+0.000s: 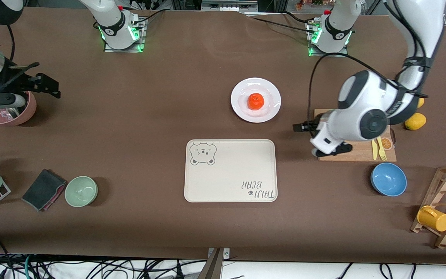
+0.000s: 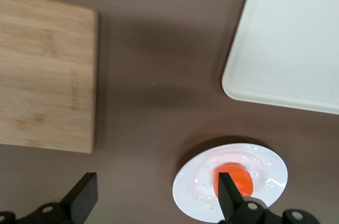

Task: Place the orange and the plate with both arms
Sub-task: 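Release the orange onto the plate and raise the left gripper, then grip the plate rim with the right gripper while the left gripper withdraws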

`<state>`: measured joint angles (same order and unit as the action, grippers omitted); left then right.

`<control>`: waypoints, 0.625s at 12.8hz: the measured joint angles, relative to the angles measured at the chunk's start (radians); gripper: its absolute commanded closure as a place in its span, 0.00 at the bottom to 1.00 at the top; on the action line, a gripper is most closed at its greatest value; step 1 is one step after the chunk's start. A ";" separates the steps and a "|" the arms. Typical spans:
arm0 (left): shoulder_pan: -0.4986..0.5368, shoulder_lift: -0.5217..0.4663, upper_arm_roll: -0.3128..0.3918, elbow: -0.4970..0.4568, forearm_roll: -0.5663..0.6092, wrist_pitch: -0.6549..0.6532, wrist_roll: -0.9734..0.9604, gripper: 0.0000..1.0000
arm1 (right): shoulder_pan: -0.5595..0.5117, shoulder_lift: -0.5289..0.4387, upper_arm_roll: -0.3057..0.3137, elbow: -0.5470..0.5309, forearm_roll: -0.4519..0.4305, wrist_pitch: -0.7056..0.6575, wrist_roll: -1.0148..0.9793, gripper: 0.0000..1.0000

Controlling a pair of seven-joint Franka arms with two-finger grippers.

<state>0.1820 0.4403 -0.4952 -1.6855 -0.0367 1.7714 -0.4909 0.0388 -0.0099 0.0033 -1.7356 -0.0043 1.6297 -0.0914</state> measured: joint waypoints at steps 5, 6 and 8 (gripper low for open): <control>0.006 0.001 0.031 0.107 0.097 -0.067 0.043 0.00 | 0.098 0.066 0.002 -0.003 0.049 -0.042 0.003 0.00; 0.005 0.000 0.046 0.131 0.098 -0.085 0.050 0.00 | 0.124 0.088 0.004 -0.004 0.091 -0.052 0.006 0.00; -0.042 -0.011 0.149 0.178 0.099 -0.134 0.121 0.00 | 0.165 0.135 0.005 -0.005 0.188 -0.052 0.013 0.00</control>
<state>0.1405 0.4297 -0.3464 -1.5079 0.0618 1.6377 -0.3696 0.2041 0.1251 0.0088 -1.7405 0.1832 1.5779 -0.0784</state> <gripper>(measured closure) 0.000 0.000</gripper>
